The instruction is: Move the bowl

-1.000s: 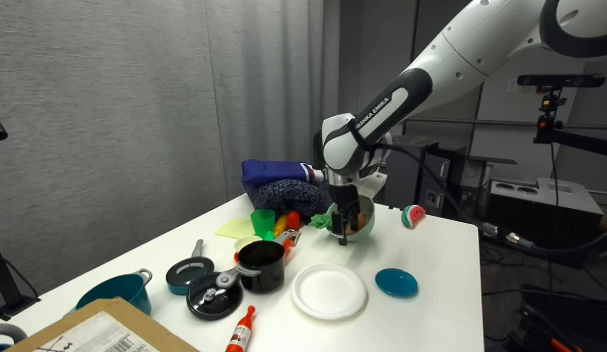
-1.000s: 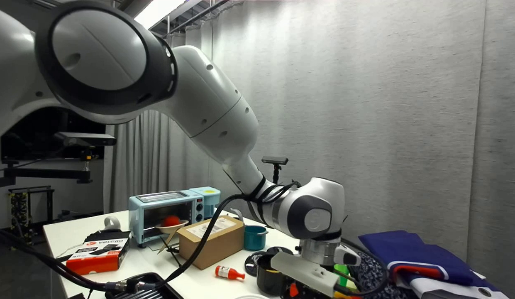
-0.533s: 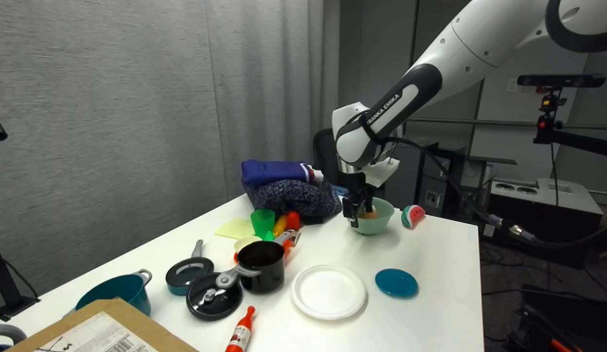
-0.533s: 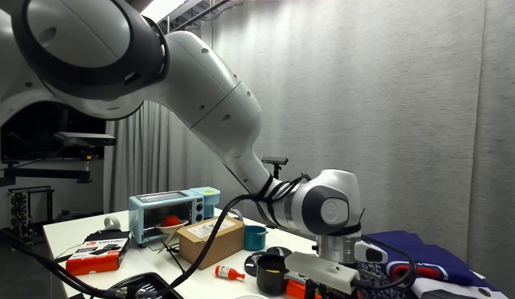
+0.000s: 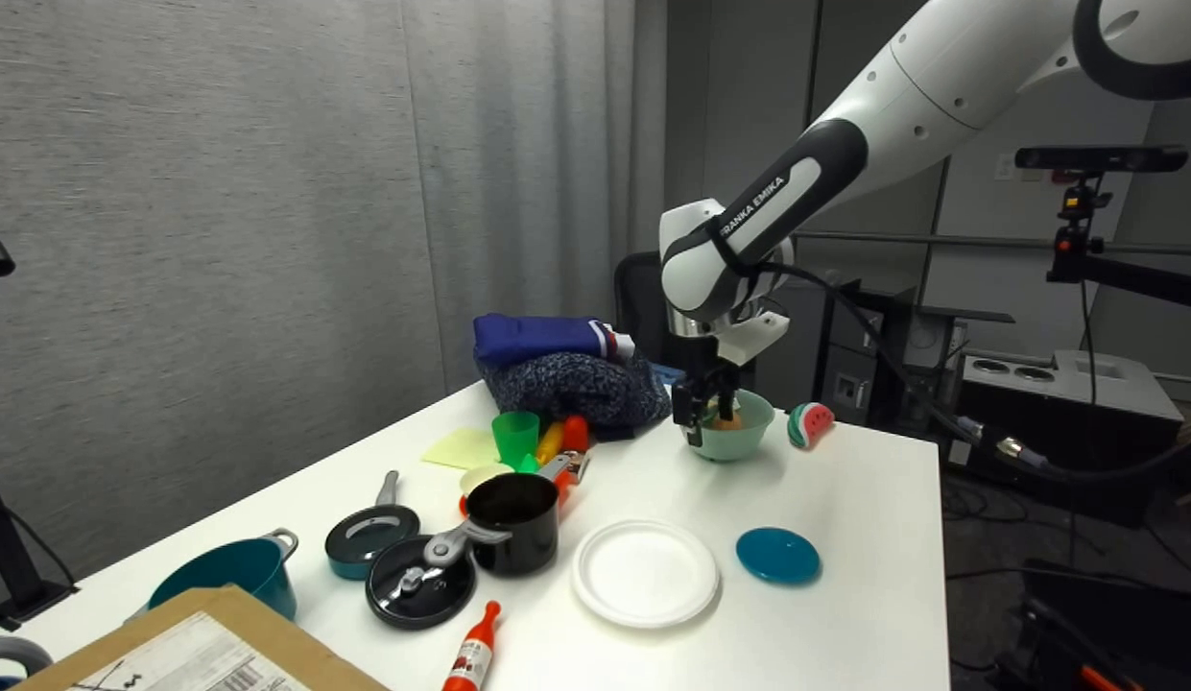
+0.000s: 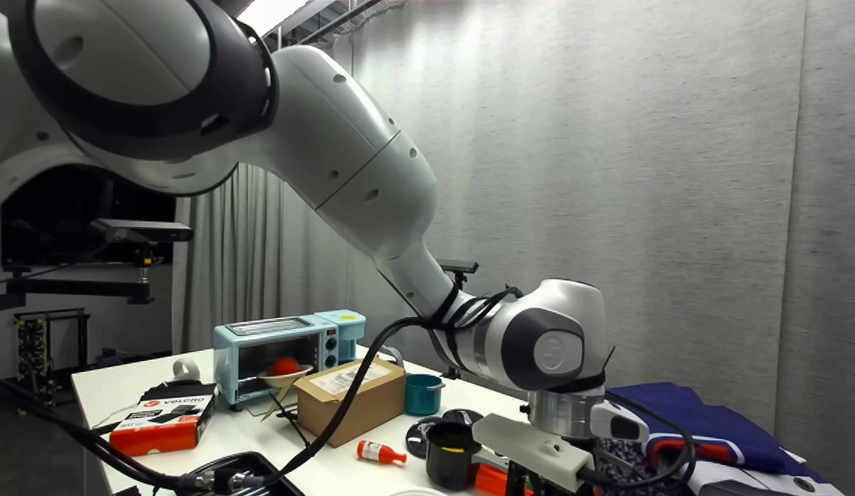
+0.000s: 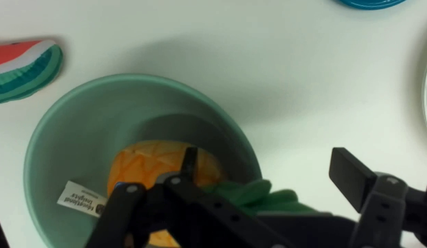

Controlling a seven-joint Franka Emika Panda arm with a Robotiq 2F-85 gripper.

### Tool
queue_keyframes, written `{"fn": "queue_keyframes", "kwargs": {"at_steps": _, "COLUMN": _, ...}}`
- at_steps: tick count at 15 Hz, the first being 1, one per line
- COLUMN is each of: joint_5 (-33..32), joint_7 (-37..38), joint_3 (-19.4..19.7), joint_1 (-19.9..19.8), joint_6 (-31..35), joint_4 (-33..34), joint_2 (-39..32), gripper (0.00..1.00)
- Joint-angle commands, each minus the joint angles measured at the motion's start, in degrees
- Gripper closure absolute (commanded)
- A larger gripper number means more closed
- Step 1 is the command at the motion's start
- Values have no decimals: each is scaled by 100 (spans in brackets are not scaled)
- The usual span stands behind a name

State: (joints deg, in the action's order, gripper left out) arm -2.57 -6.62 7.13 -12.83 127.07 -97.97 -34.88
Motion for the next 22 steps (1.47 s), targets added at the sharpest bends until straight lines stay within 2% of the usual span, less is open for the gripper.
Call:
{"fn": "queue_keyframes", "kwargs": {"at_steps": 1, "joint_5": 50, "joint_7": -11, "joint_3": 10, "joint_1": -5, "joint_6": 52, "joint_4": -395, "joint_2": 613, "gripper": 0}}
{"fn": "queue_keyframes", "kwargs": {"at_steps": 4, "joint_5": -113, "joint_7": 240, "joint_3": 164, "joint_1": 66, "joint_6": 92, "joint_4": -499, "joint_2": 870, "gripper": 0}}
{"fn": "queue_keyframes", "kwargs": {"at_steps": 5, "joint_5": -123, "joint_7": 450, "joint_3": 240, "joint_1": 67, "joint_6": 56, "joint_4": -449, "joint_2": 863, "gripper": 21}}
{"fn": "queue_keyframes", "kwargs": {"at_steps": 6, "joint_5": -123, "joint_7": 604, "joint_3": 297, "joint_1": 57, "joint_6": 24, "joint_4": -402, "joint_2": 849, "gripper": 26}}
{"fn": "queue_keyframes", "kwargs": {"at_steps": 10, "joint_5": -164, "joint_7": 997, "joint_3": 523, "joint_1": -4, "joint_6": 39, "joint_4": -163, "joint_2": 527, "gripper": 58}}
{"fn": "queue_keyframes", "kwargs": {"at_steps": 15, "joint_5": 483, "joint_7": 886, "joint_3": 318, "joint_1": -261, "joint_6": 561, "joint_4": -35, "joint_2": 119, "gripper": 95}}
{"fn": "queue_keyframes", "kwargs": {"at_steps": 16, "joint_5": 580, "joint_7": 910, "joint_3": 295, "joint_1": -269, "joint_6": 652, "joint_4": 27, "joint_2": 16, "gripper": 100}}
{"fn": "queue_keyframes", "kwargs": {"at_steps": 22, "joint_5": 456, "joint_7": 1402, "joint_3": 460, "joint_1": -87, "joint_6": 660, "joint_4": 385, "joint_2": -481, "gripper": 100}}
